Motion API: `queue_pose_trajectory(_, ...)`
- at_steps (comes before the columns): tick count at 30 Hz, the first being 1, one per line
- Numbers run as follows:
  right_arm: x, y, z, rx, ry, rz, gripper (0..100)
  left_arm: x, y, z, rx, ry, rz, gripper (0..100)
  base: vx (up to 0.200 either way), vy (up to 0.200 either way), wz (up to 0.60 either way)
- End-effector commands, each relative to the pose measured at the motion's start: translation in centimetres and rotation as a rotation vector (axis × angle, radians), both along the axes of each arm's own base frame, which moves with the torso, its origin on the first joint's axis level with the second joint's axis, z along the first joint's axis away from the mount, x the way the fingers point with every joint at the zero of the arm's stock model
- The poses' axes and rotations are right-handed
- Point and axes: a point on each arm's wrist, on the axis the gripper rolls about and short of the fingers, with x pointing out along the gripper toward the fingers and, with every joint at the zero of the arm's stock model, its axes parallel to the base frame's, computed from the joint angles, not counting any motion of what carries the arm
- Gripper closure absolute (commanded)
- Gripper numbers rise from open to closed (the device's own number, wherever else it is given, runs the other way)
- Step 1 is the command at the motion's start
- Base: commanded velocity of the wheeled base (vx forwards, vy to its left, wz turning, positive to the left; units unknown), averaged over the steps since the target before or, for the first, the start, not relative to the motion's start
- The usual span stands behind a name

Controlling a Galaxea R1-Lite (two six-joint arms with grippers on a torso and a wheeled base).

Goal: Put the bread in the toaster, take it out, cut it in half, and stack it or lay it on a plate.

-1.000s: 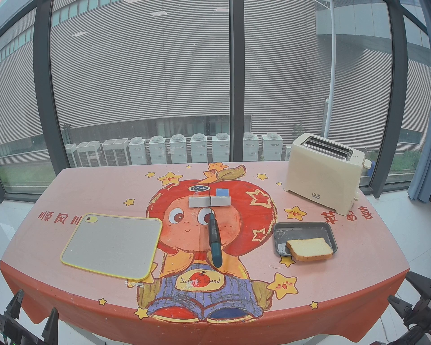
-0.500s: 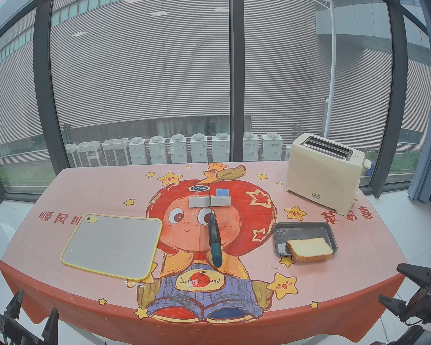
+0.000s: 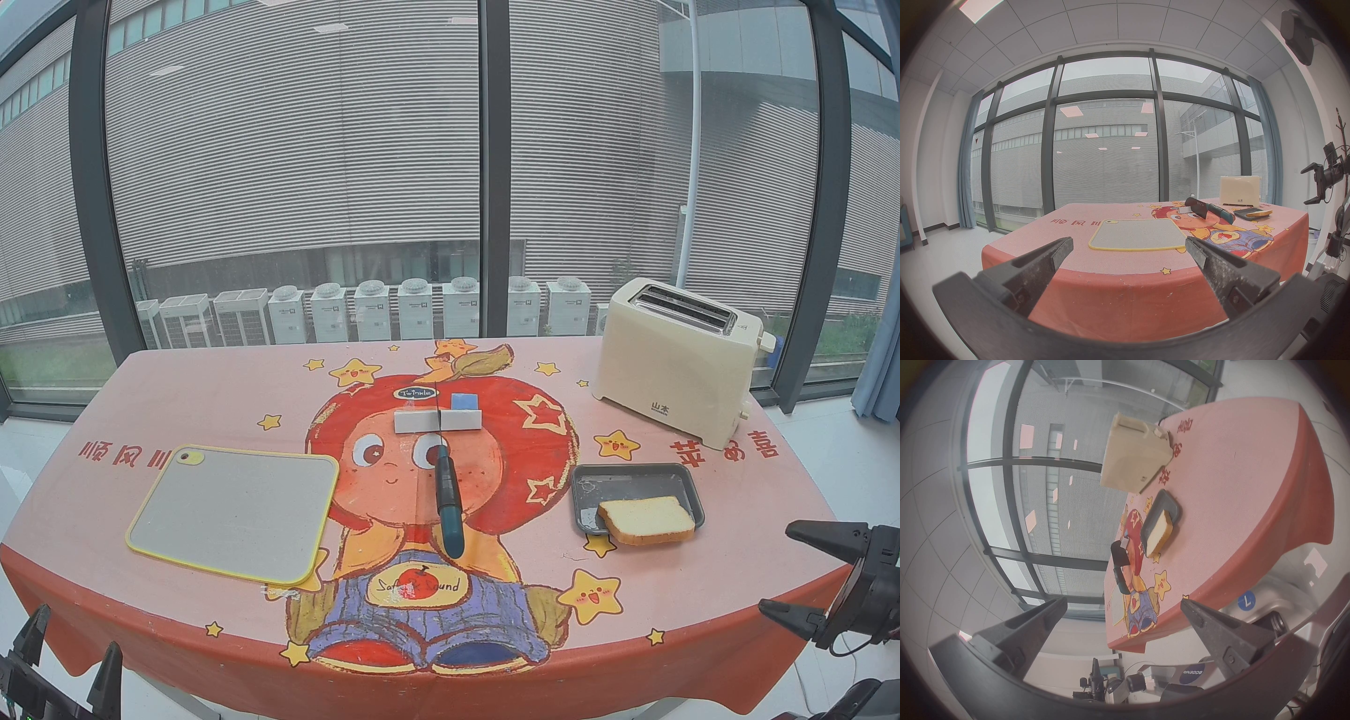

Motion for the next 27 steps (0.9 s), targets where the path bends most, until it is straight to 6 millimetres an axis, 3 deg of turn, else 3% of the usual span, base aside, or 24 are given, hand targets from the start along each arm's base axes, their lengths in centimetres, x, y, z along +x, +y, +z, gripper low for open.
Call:
queue_pose_trajectory(1,1.3,0.3,-0.2,0.012,0.077,0.006,0,0.1,0.0,-0.5,-0.001,0.018,0.001,0,0.0,0.0,0.0)
queue_pose_trajectory(15,5.7,1.3,-1.2,0.027,0.145,0.012,0,0.1,0.0,-0.5,0.001,0.019,0.0,0,0.0,0.0,0.0)
queue_pose_trajectory(27,8.3,2.1,-2.6,0.022,0.165,0.022,0,0.1,0.0,-0.5,0.001,0.019,0.0,0,0.0,0.0,0.0)
